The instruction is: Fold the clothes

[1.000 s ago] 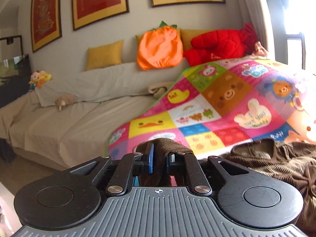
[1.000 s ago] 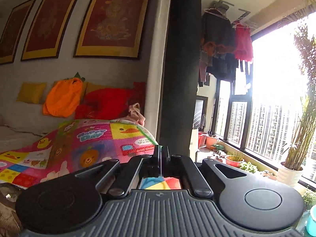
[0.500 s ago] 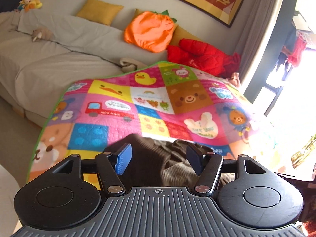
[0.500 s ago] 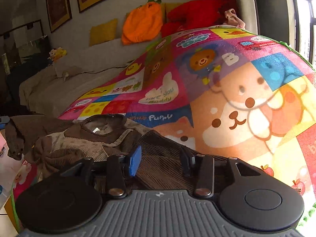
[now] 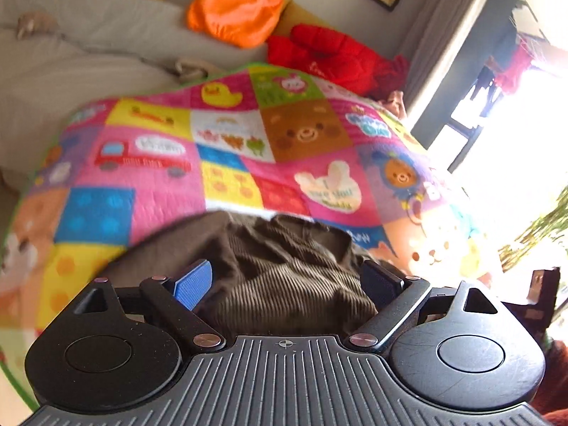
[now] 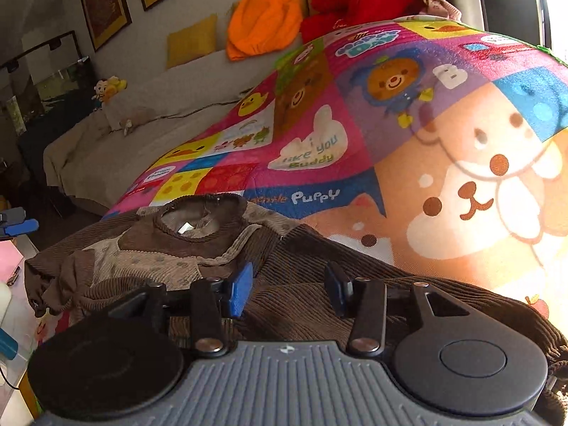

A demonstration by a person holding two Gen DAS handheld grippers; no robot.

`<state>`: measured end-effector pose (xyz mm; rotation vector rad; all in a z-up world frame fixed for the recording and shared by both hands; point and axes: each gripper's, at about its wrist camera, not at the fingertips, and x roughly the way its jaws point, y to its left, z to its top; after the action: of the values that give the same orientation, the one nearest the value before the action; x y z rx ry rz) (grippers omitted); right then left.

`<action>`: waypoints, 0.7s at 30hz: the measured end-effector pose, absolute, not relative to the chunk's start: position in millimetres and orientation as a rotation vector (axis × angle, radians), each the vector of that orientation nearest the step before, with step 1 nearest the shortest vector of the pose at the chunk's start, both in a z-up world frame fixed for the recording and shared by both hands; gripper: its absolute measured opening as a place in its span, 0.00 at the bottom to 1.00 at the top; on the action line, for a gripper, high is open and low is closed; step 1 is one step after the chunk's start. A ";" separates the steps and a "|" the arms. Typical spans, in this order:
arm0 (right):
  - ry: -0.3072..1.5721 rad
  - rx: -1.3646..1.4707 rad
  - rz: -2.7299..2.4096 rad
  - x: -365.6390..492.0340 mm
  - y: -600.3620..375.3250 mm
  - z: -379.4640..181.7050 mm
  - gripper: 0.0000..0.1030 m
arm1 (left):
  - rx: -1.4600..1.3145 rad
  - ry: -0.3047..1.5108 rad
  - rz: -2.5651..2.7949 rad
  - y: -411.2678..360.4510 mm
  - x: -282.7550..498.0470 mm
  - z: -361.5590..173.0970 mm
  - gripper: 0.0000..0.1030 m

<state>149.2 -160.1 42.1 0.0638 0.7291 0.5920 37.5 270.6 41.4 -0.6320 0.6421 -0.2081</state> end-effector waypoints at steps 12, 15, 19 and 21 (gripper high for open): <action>0.948 0.740 0.538 165.0 -233.5 -22.1 0.60 | -0.788 0.588 0.017 319.5 73.0 -10.9 0.82; 0.890 0.765 0.478 182.7 -235.5 -28.1 0.22 | -0.705 0.586 0.070 320.2 99.7 -3.2 0.52; 0.711 0.566 0.356 208.1 -238.2 8.2 0.00 | -0.537 0.548 0.068 305.9 133.6 22.7 0.32; 0.583 0.476 0.293 218.6 -249.1 40.8 0.00 | -0.466 0.508 0.076 298.1 148.2 37.7 0.32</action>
<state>218.6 -249.1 40.8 0.4763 0.5826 0.2932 148.2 298.1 37.7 -0.4659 0.5076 0.0761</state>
